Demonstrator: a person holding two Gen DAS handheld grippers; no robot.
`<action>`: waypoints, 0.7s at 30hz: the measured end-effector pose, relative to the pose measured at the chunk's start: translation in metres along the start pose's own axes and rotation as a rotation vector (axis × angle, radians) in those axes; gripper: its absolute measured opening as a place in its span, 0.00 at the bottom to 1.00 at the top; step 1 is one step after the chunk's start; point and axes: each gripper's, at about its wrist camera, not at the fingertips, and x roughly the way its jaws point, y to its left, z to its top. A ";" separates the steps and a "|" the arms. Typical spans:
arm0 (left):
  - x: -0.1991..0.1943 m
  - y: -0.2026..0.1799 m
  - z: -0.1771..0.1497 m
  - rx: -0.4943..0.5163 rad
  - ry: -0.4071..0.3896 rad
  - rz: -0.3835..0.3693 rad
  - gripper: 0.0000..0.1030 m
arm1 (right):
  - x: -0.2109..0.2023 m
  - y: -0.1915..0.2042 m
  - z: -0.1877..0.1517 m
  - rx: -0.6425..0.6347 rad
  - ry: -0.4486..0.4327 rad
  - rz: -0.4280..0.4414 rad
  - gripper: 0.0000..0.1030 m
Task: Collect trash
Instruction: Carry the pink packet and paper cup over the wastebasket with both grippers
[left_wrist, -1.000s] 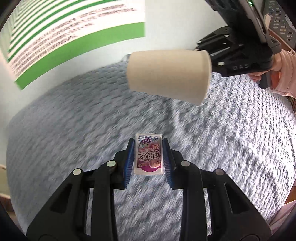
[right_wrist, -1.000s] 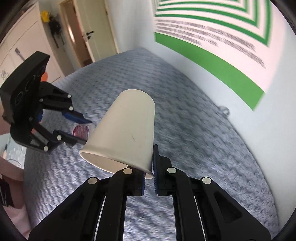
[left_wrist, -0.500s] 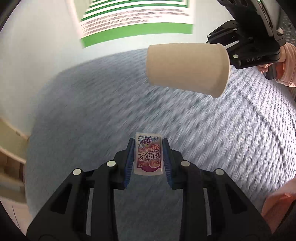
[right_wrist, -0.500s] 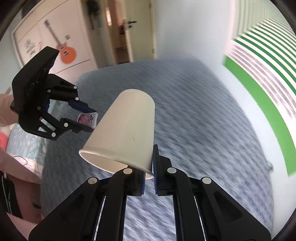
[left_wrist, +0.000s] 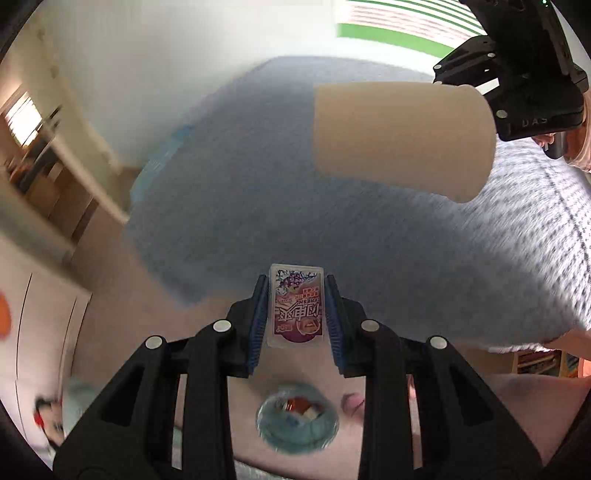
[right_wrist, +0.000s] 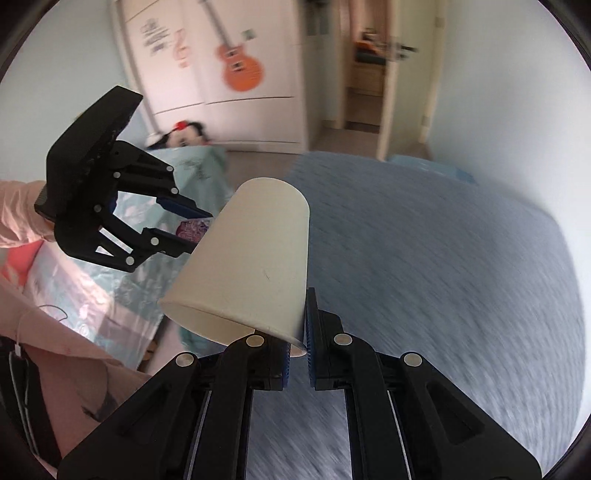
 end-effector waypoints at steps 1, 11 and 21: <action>-0.005 0.014 -0.016 -0.033 0.010 0.012 0.27 | 0.011 0.010 0.012 -0.021 0.002 0.020 0.08; -0.021 0.091 -0.142 -0.290 0.111 0.116 0.27 | 0.123 0.107 0.082 -0.183 0.084 0.241 0.08; 0.022 0.112 -0.244 -0.513 0.230 0.096 0.27 | 0.246 0.188 0.077 -0.245 0.311 0.325 0.08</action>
